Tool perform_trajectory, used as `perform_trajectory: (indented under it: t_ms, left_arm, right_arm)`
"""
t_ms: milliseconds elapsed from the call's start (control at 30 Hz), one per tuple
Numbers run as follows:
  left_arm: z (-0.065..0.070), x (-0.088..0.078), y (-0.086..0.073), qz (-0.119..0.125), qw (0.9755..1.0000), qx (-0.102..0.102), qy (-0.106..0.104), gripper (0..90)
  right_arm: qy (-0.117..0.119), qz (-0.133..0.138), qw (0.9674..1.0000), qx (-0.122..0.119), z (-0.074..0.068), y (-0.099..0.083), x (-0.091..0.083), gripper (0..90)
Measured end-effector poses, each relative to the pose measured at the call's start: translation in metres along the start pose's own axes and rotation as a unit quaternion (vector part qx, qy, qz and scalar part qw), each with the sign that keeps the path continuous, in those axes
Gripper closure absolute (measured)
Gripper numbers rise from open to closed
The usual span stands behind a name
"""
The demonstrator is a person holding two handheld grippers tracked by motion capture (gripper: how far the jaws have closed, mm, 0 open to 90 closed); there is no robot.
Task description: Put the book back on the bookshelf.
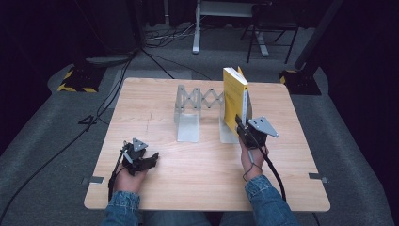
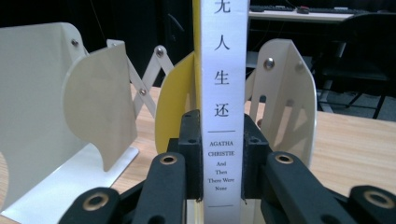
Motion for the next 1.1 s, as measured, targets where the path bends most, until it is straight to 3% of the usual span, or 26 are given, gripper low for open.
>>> perform_trajectory:
  t_ms: [333,700,933,1100]
  left_arm:
    - [0.0,0.0,0.0,0.0,1.0,0.0,0.0,35.3]
    - [0.0,0.0,0.0,-0.001,1.0,0.002,0.0,35.3]
    - [0.0,0.0,0.0,-0.001,1.0,0.002,-0.001,35.2]
    - [0.0,0.0,0.0,-0.001,1.0,0.002,-0.001,35.2]
  right_arm:
    - [-0.005,-0.002,1.0,0.004,0.001,-0.011,0.006,75.9]
    - [-0.008,-0.033,0.9994,0.004,0.0,-0.032,0.014,75.1]
    - [-0.004,-0.032,0.9995,0.002,-0.004,-0.034,0.016,74.7]
    - [-0.008,-0.056,0.9984,-0.003,-0.005,-0.045,0.023,74.2]
Point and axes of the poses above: each handheld gripper's, and its own axes: x roughly forward along the jaws, y roughly out of its top, z roughly to its right, the point moved 8 cm from there along x, roughly forward along the jaws, and after that the axes turned 13 degrees about x, right-handed, at the moved point
